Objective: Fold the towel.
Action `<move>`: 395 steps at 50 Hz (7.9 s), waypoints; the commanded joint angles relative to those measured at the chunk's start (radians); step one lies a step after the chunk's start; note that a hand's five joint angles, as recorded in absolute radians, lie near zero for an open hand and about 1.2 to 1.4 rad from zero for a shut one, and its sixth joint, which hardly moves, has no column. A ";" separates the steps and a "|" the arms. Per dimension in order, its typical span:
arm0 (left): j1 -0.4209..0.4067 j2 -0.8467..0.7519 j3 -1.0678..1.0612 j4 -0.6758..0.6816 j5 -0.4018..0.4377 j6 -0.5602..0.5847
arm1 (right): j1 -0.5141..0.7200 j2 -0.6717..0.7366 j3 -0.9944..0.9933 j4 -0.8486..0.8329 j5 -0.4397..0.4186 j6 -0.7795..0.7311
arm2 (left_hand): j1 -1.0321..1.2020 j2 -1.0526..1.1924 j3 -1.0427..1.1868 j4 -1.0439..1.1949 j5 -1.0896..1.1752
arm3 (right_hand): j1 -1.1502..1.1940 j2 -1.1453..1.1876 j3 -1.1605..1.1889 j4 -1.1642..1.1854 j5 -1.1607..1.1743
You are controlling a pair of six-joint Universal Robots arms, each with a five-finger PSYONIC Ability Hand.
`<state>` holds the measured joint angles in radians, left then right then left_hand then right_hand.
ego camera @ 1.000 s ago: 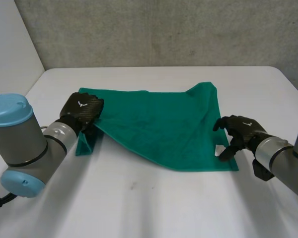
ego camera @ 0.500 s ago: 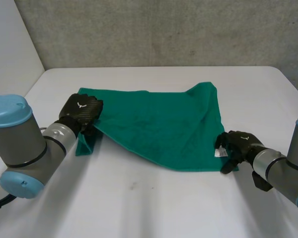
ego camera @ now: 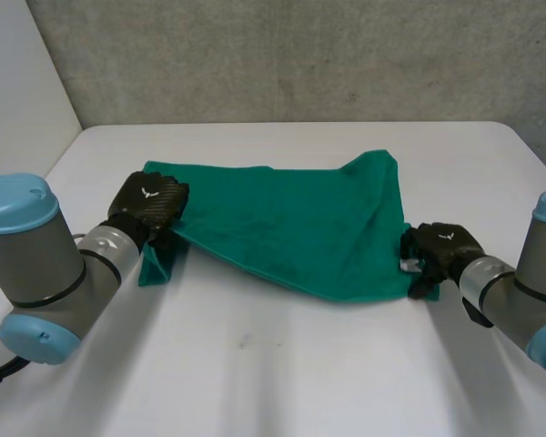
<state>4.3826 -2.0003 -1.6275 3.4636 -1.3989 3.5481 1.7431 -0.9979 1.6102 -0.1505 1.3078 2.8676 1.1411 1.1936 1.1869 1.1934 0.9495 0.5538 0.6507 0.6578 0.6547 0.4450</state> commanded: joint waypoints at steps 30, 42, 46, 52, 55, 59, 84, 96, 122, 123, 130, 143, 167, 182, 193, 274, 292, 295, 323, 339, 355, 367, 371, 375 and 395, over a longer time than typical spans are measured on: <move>0.025 -0.057 -0.015 -0.093 -0.057 0.006 | -0.057 -0.219 -0.082 0.055 0.016 -0.025 | -0.778 -0.830 -0.824 -0.830 -0.761 | 0.842 0.746 0.738 0.742 0.777; 0.025 -0.106 -0.020 -0.089 -0.078 0.002 | -0.091 -0.235 -0.030 0.089 0.027 -0.085 | -0.757 -0.810 -0.803 -0.810 -0.740 | 0.842 0.746 0.738 0.742 0.777; 0.025 -0.127 -0.005 -0.084 -0.081 -0.002 | -0.114 -0.254 -0.026 0.089 0.041 -0.085 | -0.728 -0.781 -0.774 -0.780 -0.711 | 0.842 0.746 0.738 0.742 0.777; 0.025 -0.146 0.029 -0.089 -0.071 -0.066 | -0.125 -0.269 0.023 0.088 0.030 -0.088 | -0.722 -0.775 -0.768 -0.774 -0.705 | 0.842 0.746 0.738 0.742 0.777; 0.025 -0.141 0.038 -0.103 -0.069 -0.171 | -0.125 -0.268 0.027 0.086 0.028 -0.088 | -0.777 -0.830 -0.823 -0.830 -0.760 | 0.842 0.746 0.738 0.742 0.777; 0.021 -0.130 0.038 -0.127 -0.069 -0.253 | -0.125 -0.266 0.019 0.080 0.028 -0.088 | -0.866 -0.918 -0.912 -0.918 -0.849 | 0.842 0.746 0.738 0.742 0.777; -0.032 -0.285 0.201 -0.124 -0.080 -0.284 | -0.172 -0.262 0.005 0.051 0.028 -0.088 | -0.377 -0.430 -0.423 -0.429 -0.360 | 0.842 0.746 0.738 0.742 0.777; -0.009 -0.125 0.147 -0.127 -0.130 -0.276 | -0.175 -0.268 -0.016 0.060 0.025 -0.087 | 0.255 0.203 0.209 0.203 0.272 | 0.842 0.746 0.738 0.742 0.777; 0.087 0.098 -0.130 -0.251 -0.124 0.170 | -0.114 -0.337 -0.038 0.477 0.039 -0.450 | 0.255 0.203 0.209 0.203 0.272 | 0.842 0.746 0.738 0.742 0.777; 0.084 0.050 -0.117 -0.254 -0.130 0.169 | -0.109 -0.325 -0.033 0.465 0.039 -0.441 | 0.255 0.203 0.209 0.203 0.272 | 0.842 0.746 0.738 0.742 0.777; 0.075 0.029 -0.132 -0.253 -0.117 0.092 | -0.108 -0.272 0.004 0.365 0.038 -0.389 | -0.680 -0.733 -0.726 -0.733 -0.663 | 0.842 0.746 0.738 0.742 0.777; 0.107 -0.006 -0.133 -0.206 0.018 0.018 | -0.114 -0.280 0.037 0.264 0.038 -0.369 | -0.793 -0.845 -0.839 -0.845 -0.776 | 0.842 0.746 0.738 0.742 0.777; 0.118 -0.130 -0.017 -0.150 0.020 0.026 | -0.111 -0.275 0.060 0.240 0.030 -0.369 | -0.699 -0.751 -0.744 -0.751 -0.682 | 0.842 0.746 0.738 0.742 0.777; 0.117 -0.206 0.106 -0.150 0.026 0.025 | -0.111 -0.274 0.063 0.223 0.030 -0.369 | -0.388 -0.440 -0.433 -0.440 -0.371 | 0.842 0.746 0.738 0.742 0.777; 0.115 -0.172 0.127 -0.155 0.026 0.023 | -0.112 -0.275 0.059 0.213 0.031 -0.369 | 0.255 0.203 0.209 0.203 0.272 | 0.842 0.746 0.738 0.742 0.777; 0.023 -0.309 0.433 0.328 -0.112 0.164 | -0.014 0.239 -0.791 0.261 0.288 -0.140 | -0.967 -1.019 -1.012 -1.019 -0.949 | -0.379 -0.476 -0.483 -0.480 -0.445; 0.023 -0.075 0.146 0.174 -0.137 -0.044 | -0.109 0.050 -0.335 0.253 0.073 -0.139 | -0.966 -1.018 -1.012 -1.018 -0.949 | -0.123 -0.220 -0.227 -0.224 -0.189; 0.025 -0.080 0.146 0.143 -0.137 -0.087 | -0.122 0.106 -0.346 0.240 0.073 -0.140 | -0.966 -1.018 -1.012 -1.018 -0.949 | 0.012 -0.085 -0.092 -0.089 -0.054; 0.037 -0.041 0.097 0.118 -0.135 -0.101 | -0.261 0.133 -0.443 0.017 0.334 -0.594 | -0.966 -1.018 -1.012 -1.018 -0.949 | 0.842 0.746 0.738 0.742 0.777; 0.043 -0.017 0.044 0.118 -0.140 -0.101 | 0.301 0.137 -0.552 0.013 -0.047 -0.560 | -0.966 -1.018 -1.012 -1.018 -0.949 | 0.842 0.746 0.738 0.742 0.777; 0.006 -0.017 0.060 0.126 -0.135 -0.095 | 0.414 0.249 -0.520 0.006 -0.058 -0.513 | -0.966 -1.018 -1.012 -1.018 -0.949 | -0.379 -0.476 -0.483 -0.480 -0.445; -0.167 -0.153 0.248 0.121 -0.137 -0.103 | 0.191 0.078 -0.253 0.059 0.050 -0.163 | -0.960 -1.012 -1.006 -1.012 -0.943 | -0.379 -0.476 -0.483 -0.480 -0.445; -0.209 -0.207 0.305 0.120 -0.137 -0.101 | 0.134 0.061 -0.188 0.059 0.030 -0.136 | -0.957 -1.009 -1.003 -1.009 -0.940 | -0.357 -0.454 -0.461 -0.458 -0.423; -0.224 -0.224 0.321 0.120 -0.140 -0.101 | 0.066 0.065 -0.150 0.059 0.037 -0.136 | -0.945 -0.998 -0.991 -0.998 -0.928 | -0.047 -0.144 -0.151 -0.148 -0.113; -0.153 -0.115 0.219 0.083 -0.215 -0.104 | 0.359 0.086 -0.446 0.094 0.028 -0.197 | -0.948 -1.001 -0.994 -1.000 -0.931 | 0.842 0.746 0.738 0.742 0.777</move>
<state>4.2052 -2.1461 -1.3807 3.5500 -1.5846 3.4443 1.8826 -0.9644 1.2996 -0.1239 1.3593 2.7162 0.1967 0.1993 0.2089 0.2016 0.0439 0.9148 1.1687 1.1797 1.1878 0.9759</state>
